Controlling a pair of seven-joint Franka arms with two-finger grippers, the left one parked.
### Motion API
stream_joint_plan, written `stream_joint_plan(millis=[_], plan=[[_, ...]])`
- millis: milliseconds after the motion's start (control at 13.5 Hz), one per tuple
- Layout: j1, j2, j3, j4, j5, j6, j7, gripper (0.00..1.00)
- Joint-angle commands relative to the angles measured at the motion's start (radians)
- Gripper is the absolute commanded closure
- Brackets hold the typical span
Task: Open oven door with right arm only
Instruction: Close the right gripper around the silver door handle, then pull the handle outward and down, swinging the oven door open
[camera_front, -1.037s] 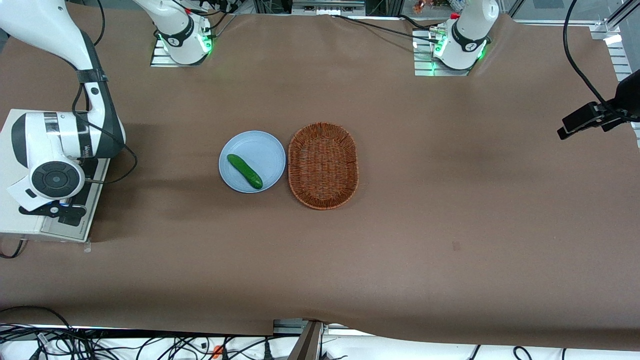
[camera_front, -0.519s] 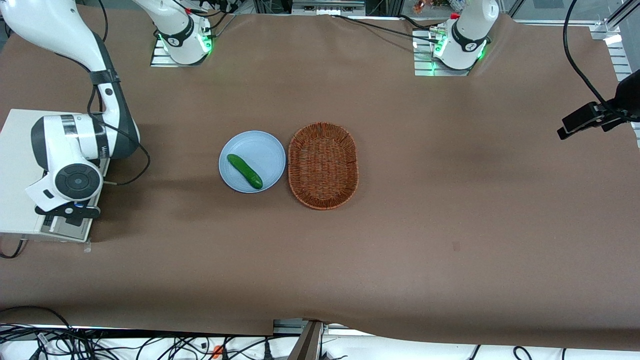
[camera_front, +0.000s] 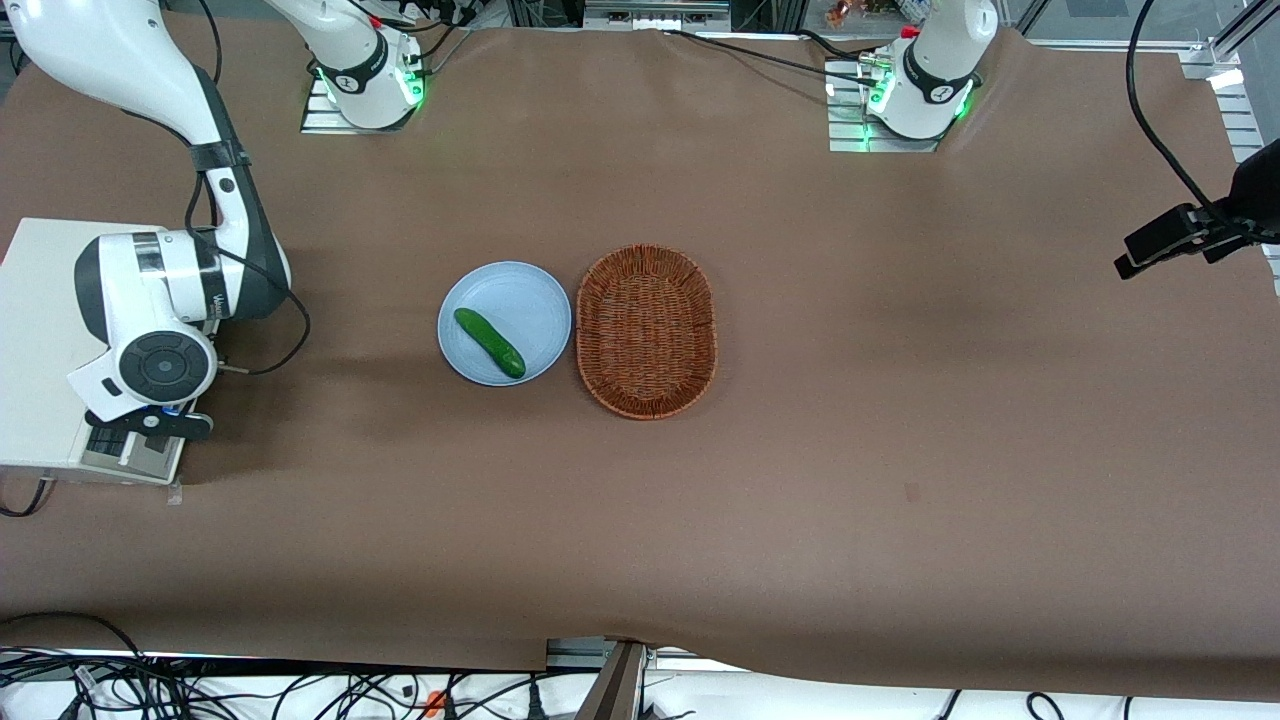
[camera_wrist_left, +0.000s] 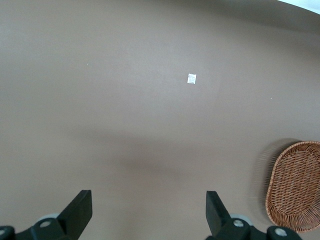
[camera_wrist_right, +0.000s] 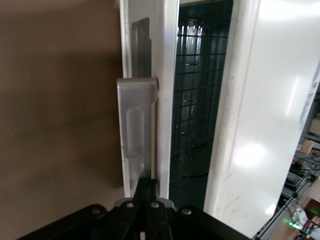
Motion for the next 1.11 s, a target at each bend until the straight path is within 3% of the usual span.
stream_joint_plan(millis=[0,296,1037], plan=[[-0.032,0.018,-0.001,-0.002,0.04,0.009,-0.002,1.0],[-0.038,0.033,0.003,-0.003,0.081,0.055,-0.004,1.0],[-0.038,0.15,0.005,0.001,0.085,0.256,0.001,1.0]])
